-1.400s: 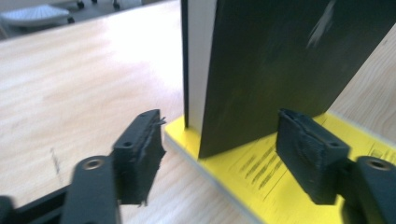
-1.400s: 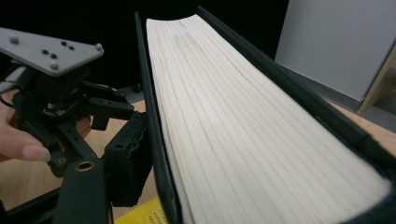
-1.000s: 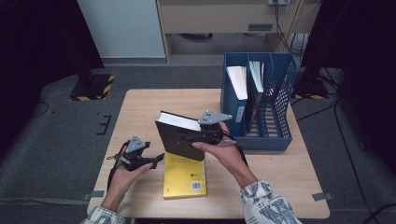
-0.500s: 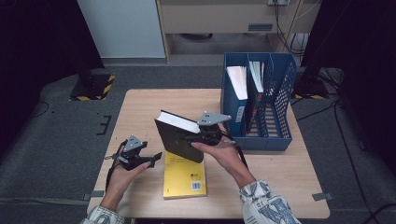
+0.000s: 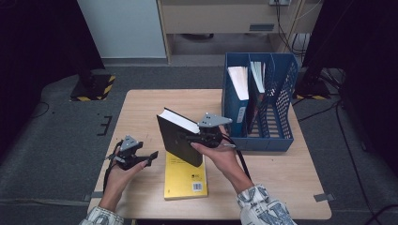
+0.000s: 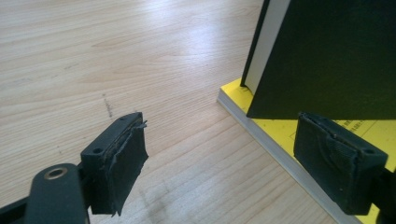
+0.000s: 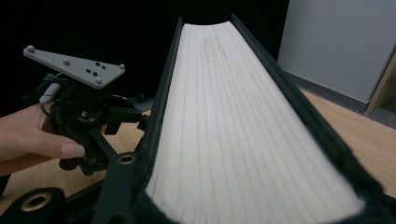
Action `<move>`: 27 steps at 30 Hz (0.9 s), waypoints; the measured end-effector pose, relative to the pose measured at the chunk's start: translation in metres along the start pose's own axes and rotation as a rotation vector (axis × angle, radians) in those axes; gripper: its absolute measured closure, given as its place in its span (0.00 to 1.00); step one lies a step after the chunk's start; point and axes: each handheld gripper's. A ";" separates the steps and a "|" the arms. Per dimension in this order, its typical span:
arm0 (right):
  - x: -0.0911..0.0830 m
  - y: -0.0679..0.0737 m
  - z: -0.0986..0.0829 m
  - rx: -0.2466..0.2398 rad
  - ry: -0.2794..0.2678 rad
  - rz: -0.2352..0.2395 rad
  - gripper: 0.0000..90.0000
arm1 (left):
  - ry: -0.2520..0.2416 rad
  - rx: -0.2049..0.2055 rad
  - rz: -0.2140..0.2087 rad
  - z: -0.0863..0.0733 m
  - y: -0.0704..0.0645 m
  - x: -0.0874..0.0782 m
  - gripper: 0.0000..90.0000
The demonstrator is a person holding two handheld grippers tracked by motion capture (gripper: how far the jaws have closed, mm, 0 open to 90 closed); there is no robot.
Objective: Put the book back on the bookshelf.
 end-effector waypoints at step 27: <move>-0.002 -0.013 0.000 0.281 0.007 -0.060 0.59 | 0.007 -0.011 0.013 -0.001 0.002 0.000 0.18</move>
Point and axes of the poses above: each handheld gripper's, and its own axes: x roughly forward along the jaws, z roughly out of its top, y roughly to its left, and after that the axes turned 11 degrees about -z, right-handed
